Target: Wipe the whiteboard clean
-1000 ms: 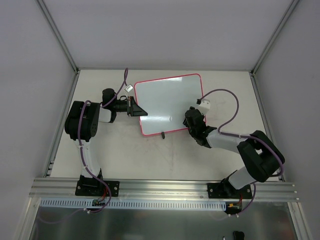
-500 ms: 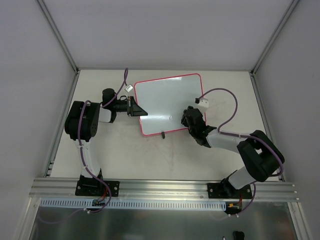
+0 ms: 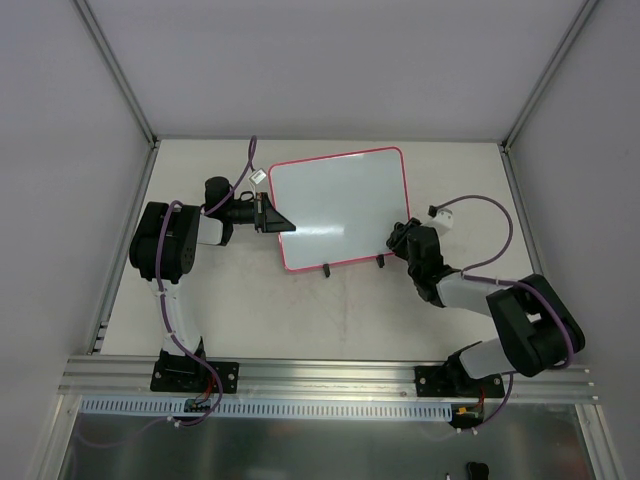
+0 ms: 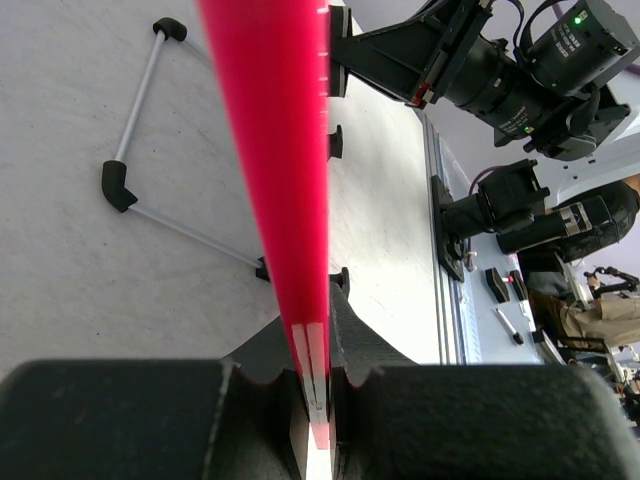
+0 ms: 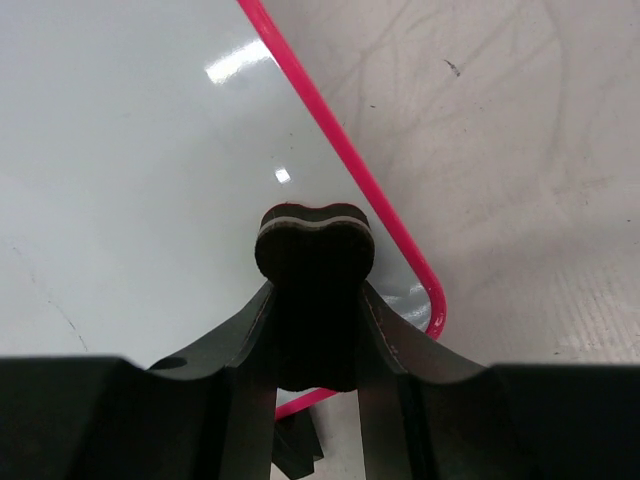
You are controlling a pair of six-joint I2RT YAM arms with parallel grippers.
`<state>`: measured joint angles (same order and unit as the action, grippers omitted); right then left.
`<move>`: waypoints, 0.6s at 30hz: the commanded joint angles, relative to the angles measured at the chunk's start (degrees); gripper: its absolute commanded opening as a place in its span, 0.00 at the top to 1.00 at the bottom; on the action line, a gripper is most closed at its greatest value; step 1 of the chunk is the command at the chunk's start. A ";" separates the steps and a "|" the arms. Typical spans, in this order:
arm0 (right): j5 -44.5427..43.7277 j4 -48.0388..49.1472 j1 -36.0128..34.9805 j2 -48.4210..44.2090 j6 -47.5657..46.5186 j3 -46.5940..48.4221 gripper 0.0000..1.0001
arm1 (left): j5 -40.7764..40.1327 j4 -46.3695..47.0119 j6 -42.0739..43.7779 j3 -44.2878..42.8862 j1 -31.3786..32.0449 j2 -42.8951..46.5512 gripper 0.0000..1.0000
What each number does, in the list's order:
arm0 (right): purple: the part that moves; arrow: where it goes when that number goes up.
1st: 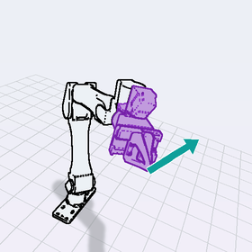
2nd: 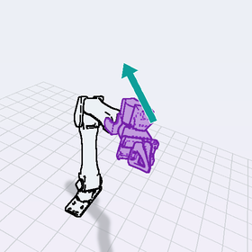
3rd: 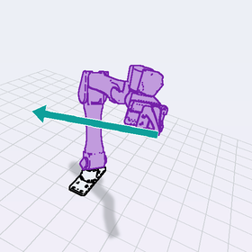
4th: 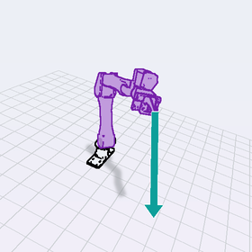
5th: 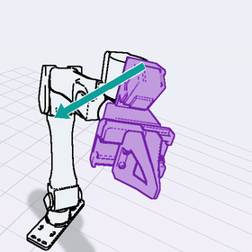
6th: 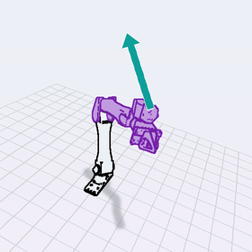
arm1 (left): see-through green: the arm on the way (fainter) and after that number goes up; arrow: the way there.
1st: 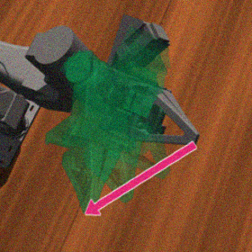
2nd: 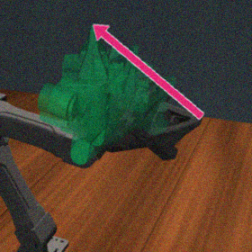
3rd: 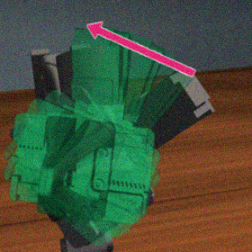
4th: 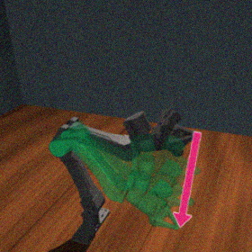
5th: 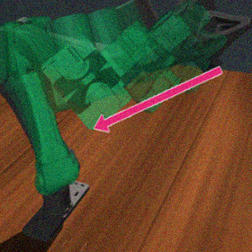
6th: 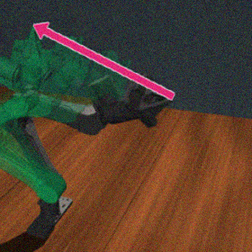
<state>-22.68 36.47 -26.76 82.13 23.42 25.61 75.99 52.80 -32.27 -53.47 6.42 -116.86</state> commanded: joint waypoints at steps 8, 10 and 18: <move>-0.70 1.41 -0.48 2.68 -0.74 -1.18 1.00 | -2.42 0.29 6.08 0.91 0.70 -0.21 1.00; -1.14 1.41 -2.93 3.12 -1.18 0.23 1.00 | -2.42 0.29 6.17 0.91 0.70 -0.21 1.00; -0.62 -0.60 -11.64 6.72 -5.84 9.27 1.00 | -2.51 0.29 6.08 0.65 0.70 -0.30 1.00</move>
<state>-27.44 37.04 -35.33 85.71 18.48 29.85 75.99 52.82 -32.25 -53.47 6.39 -116.84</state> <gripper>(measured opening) 0.338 0.057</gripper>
